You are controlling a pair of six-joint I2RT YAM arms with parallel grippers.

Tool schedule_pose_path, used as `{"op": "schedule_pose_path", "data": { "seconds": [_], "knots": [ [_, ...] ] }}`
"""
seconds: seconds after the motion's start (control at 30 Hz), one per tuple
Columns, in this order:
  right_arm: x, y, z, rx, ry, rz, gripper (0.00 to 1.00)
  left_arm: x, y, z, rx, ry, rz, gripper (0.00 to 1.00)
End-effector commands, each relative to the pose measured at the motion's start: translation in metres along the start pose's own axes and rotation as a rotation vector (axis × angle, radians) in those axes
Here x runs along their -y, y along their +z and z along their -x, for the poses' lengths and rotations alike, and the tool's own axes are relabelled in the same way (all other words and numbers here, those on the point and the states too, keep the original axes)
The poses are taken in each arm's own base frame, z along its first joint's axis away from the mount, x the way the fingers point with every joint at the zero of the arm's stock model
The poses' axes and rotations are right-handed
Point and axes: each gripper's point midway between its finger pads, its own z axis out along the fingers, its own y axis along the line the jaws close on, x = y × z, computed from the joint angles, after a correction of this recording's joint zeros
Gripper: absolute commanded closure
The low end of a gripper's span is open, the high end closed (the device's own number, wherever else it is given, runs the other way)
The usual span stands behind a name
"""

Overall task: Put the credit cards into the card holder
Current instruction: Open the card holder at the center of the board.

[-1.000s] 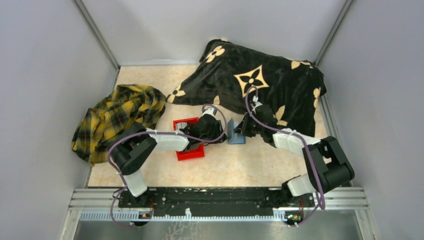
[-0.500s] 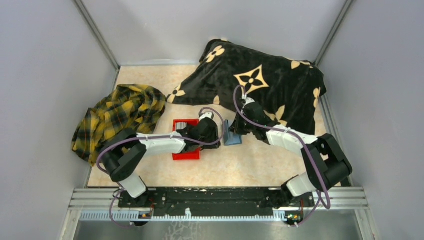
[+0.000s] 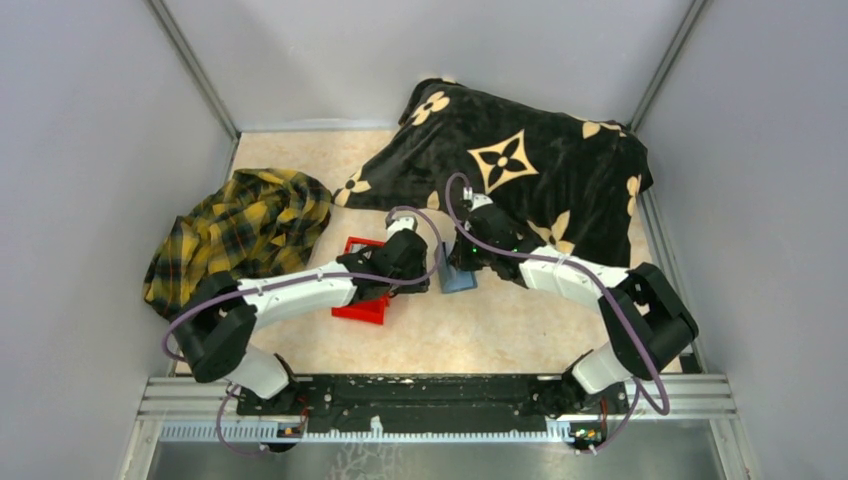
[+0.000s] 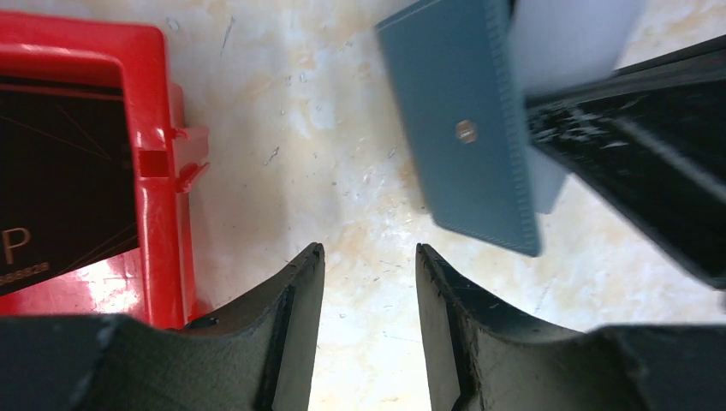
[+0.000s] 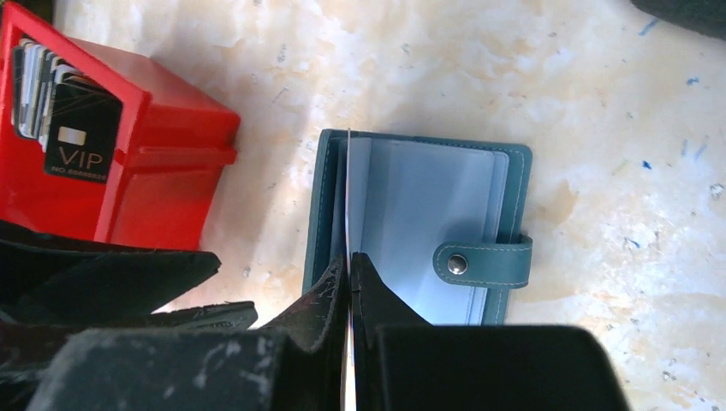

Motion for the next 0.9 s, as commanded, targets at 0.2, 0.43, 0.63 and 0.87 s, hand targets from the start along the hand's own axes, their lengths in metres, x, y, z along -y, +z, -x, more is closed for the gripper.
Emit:
{"op": "schedule_pose_path", "data": {
  "seconds": [0.2, 0.43, 0.63, 0.87],
  "knots": [
    [-0.035, 0.004, 0.021, 0.056, -0.095, -0.012, 1.00, 0.010, -0.032, 0.037, 0.114, -0.008, -0.022, 0.49],
    [-0.056, 0.008, 0.014, 0.040, -0.136, -0.012, 1.00, 0.008, -0.046, 0.046, 0.163, -0.035, -0.034, 0.49],
    [-0.074, 0.009, 0.010, 0.039, -0.161, -0.012, 1.00, 0.002, -0.053, 0.045, 0.179, -0.047, -0.035, 0.49],
    [-0.086, 0.014, 0.001, 0.023, -0.181, -0.015, 1.00, -0.007, -0.050, 0.036, 0.173, -0.052, -0.021, 0.48]
  ]
}}
